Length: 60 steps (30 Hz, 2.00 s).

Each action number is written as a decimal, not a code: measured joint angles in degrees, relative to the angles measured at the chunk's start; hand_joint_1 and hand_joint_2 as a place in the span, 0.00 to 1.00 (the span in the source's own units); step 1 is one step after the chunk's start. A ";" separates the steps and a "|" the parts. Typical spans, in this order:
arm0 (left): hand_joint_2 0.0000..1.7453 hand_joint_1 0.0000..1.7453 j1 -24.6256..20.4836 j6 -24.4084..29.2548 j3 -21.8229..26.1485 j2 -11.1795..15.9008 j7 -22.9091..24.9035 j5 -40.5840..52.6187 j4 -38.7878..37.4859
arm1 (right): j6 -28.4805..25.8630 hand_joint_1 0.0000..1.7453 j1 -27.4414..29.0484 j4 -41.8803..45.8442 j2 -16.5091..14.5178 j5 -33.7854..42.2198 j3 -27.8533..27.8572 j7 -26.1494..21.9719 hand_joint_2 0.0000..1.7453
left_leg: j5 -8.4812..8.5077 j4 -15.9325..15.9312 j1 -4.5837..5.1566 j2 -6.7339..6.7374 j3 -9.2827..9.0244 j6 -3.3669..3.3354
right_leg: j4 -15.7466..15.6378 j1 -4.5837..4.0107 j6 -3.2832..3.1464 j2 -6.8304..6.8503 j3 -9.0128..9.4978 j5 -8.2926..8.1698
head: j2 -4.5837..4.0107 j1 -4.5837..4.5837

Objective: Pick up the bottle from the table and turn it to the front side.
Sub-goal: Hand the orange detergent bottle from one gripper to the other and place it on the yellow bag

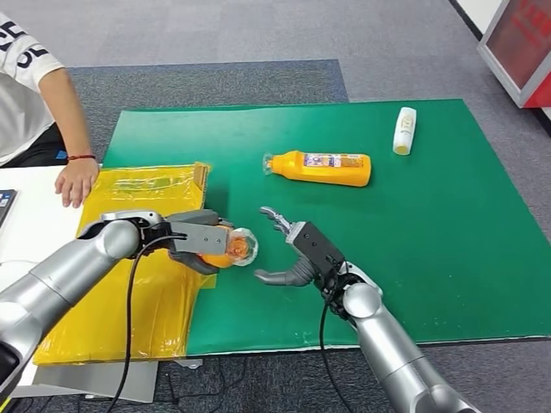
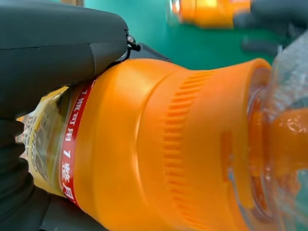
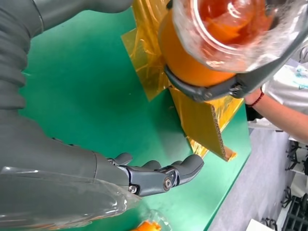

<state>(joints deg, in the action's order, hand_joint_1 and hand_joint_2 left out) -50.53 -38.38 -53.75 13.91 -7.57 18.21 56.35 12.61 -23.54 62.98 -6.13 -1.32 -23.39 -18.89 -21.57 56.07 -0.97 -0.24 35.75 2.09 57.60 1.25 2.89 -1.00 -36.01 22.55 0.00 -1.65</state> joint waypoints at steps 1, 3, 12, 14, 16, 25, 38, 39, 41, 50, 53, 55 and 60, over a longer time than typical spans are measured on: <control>1.00 1.00 -1.35 -1.95 -1.34 0.20 -0.12 -0.78 -0.61 | 0.06 0.00 -0.23 -0.18 -0.13 -0.05 -0.01 -0.01 1.00 | 0.00 0.00 0.00 0.00 0.00 0.00 | 0.01 0.00 0.00 0.00 -0.01 0.00 | 0.00 0.01; 1.00 1.00 -3.62 -4.38 -3.99 0.68 -0.13 -2.09 -1.66 | 0.02 0.00 -0.67 -0.55 -0.42 -0.10 -0.03 -0.01 1.00 | 0.01 0.00 0.00 0.01 0.01 0.01 | 0.02 -0.01 0.00 0.00 -0.03 0.00 | 0.00 0.01; 1.00 1.00 -10.19 -11.61 -12.59 2.37 2.33 -9.72 -4.06 | 0.15 0.00 -1.78 -1.97 -1.23 0.37 -0.35 0.00 1.00 | 0.02 0.00 0.00 -0.01 0.12 -0.01 | 0.03 0.00 0.01 0.01 -0.06 0.01 | 0.00 0.00; 1.00 1.00 -12.43 -15.76 -15.34 3.15 3.85 -16.77 -4.18 | 0.40 0.00 -2.39 -2.36 -1.47 0.97 -0.94 0.10 1.00 | 0.03 0.01 0.00 -0.01 0.15 -0.02 | 0.03 0.00 0.01 0.01 -0.10 0.01 | 0.00 -0.01; 1.00 1.00 -14.72 -18.55 -18.44 4.16 6.16 -24.21 -4.20 | 0.47 0.00 -3.17 -2.70 -1.68 1.81 -1.81 0.36 1.00 | 0.03 0.00 0.00 -0.01 0.16 -0.02 | 0.03 -0.01 0.01 0.01 -0.12 0.00 | 0.00 0.01; 1.00 1.00 -19.30 -14.21 -28.69 5.14 9.47 -25.09 -7.50 | -2.17 0.00 -4.81 -2.94 -1.90 2.99 -4.83 1.36 1.00 | 0.06 0.00 -0.01 -0.01 0.15 -0.01 | 0.05 -0.01 0.00 0.00 -0.13 0.00 | 0.00 0.01; 1.00 1.00 -17.87 -10.08 -32.89 2.56 5.85 -19.82 -15.97 | -4.33 0.00 -5.35 -3.09 -1.92 3.09 -6.62 1.39 1.00 | 0.06 0.00 0.00 -0.02 0.19 -0.01 | 0.04 -0.01 0.00 0.01 -0.17 0.00 | 0.00 0.01; 1.00 1.00 -17.64 -9.18 -33.08 2.20 5.62 -19.63 -16.76 | -4.65 0.00 -5.35 -3.09 -1.92 3.09 -6.71 1.39 1.00 | 0.06 0.00 -0.01 -0.02 0.19 -0.01 | 0.04 -0.01 0.00 0.01 -0.17 0.00 | 0.00 0.01; 1.00 1.00 -17.16 -7.08 -33.28 1.39 5.25 -19.43 -18.27 | -5.37 0.00 -5.33 -3.06 -1.91 3.08 -6.82 1.39 1.00 | 0.06 0.00 -0.01 -0.02 0.19 -0.01 | 0.04 -0.01 0.00 0.01 -0.17 0.00 | 0.00 0.01; 1.00 0.76 -15.27 3.13 -31.59 -2.21 4.98 -18.14 -23.99 | -7.88 0.00 -3.93 -1.36 -1.57 2.19 -6.84 1.61 1.00 | 0.07 0.01 0.00 -0.02 0.17 -0.01 | 0.03 0.01 0.02 0.03 -0.14 -0.01 | -0.01 0.00; 1.00 0.00 -14.12 7.31 -30.10 -3.32 5.31 -17.56 -25.36 | -8.49 0.00 -2.93 -0.26 -1.36 1.61 -6.84 1.88 1.00 | 0.08 0.00 0.00 -0.02 0.16 -0.02 | 0.03 0.01 0.02 0.03 -0.13 -0.01 | 0.00 0.00; 1.00 0.00 -13.02 10.71 -28.82 -4.12 5.41 -17.42 -26.03 | -8.91 0.00 -2.19 0.49 -1.19 1.25 -6.84 2.13 1.00 | 0.10 0.00 0.00 -0.02 0.17 -0.04 | 0.03 0.01 0.03 0.03 -0.13 -0.03 | 0.00 0.00; 1.00 0.00 -9.37 16.83 -23.55 -5.44 3.26 -18.47 -26.61 | -9.49 0.00 -0.58 2.17 -0.74 0.68 -6.83 2.83 1.00 | 0.11 0.01 0.01 -0.02 0.18 -0.06 | 0.03 0.02 0.05 0.03 -0.13 -0.04 | 0.00 -0.01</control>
<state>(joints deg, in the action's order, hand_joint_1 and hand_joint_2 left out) -59.90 -21.55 -77.30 8.47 -4.31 -0.26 29.75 3.12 -24.12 65.15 -6.87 -0.64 -30.22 -16.06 -21.45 56.08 -0.95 -0.27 35.93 2.02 57.63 1.27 2.94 -0.97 -36.14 22.50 0.00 -1.66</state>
